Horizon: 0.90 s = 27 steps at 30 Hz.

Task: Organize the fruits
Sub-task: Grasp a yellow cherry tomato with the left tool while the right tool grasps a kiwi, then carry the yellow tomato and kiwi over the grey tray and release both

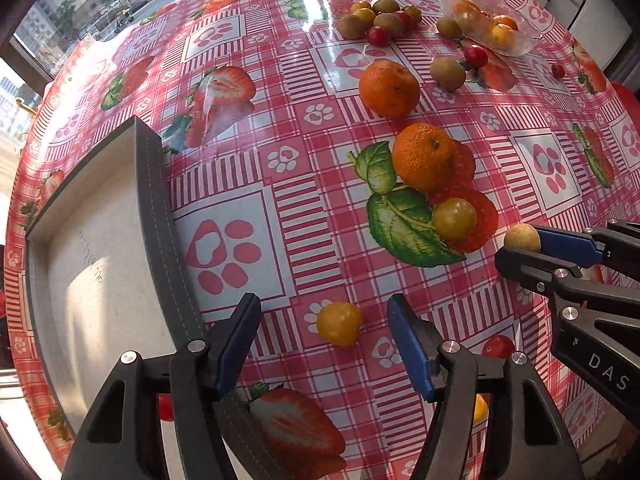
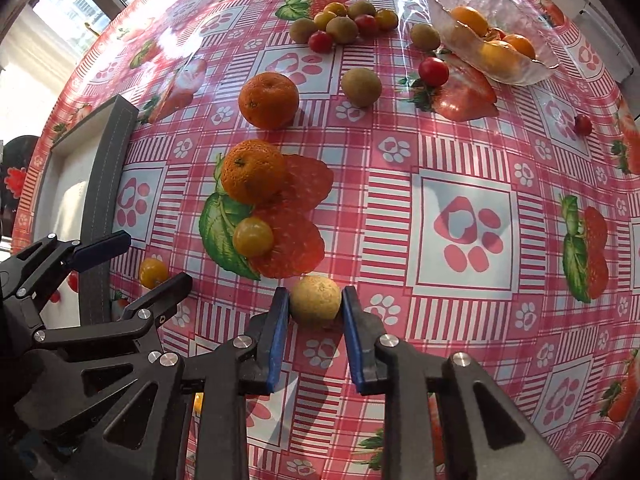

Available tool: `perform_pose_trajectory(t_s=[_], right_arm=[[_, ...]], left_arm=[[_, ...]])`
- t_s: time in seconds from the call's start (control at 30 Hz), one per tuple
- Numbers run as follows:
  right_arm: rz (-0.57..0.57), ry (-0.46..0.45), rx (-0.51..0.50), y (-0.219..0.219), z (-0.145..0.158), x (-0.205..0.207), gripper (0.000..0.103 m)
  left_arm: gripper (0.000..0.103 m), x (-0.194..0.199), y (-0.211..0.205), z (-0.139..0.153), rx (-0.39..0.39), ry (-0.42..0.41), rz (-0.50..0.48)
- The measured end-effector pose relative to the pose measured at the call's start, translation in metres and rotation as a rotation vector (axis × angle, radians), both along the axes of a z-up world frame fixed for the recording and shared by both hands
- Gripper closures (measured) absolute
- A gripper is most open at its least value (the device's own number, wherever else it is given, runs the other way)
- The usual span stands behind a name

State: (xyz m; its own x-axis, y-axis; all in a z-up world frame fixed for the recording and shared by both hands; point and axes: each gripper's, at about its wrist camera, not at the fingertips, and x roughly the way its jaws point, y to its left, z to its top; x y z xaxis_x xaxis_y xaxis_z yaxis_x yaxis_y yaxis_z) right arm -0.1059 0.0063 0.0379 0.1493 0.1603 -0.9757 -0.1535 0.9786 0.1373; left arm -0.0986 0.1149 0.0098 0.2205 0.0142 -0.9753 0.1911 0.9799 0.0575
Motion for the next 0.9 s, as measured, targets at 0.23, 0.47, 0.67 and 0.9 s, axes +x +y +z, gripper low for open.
perform_pose_trajectory(t_s=[0.23,0.47,0.67,0.9], right_arm=[[-0.019,0.011,0.031,-0.007,0.002,-0.002,0.075],[-0.06,0.024,0.067,-0.019,0.009,-0.007,0.075],[-0.062,0.024,0.077,-0.021,0.016,-0.008,0.075],[-0.043,0.015,0.081,-0.011,0.026,-0.003,0.075]], left_arm=[[0.08,-0.007,-0.006,0.005,-0.101,0.003,-0.012],[0.08,-0.006,0.017,0.017,-0.231,0.012,0.081],[0.08,0.0,0.03,0.029,-0.242,0.0,0.082],[0.08,-0.009,0.031,0.039,-0.241,-0.025,0.087]])
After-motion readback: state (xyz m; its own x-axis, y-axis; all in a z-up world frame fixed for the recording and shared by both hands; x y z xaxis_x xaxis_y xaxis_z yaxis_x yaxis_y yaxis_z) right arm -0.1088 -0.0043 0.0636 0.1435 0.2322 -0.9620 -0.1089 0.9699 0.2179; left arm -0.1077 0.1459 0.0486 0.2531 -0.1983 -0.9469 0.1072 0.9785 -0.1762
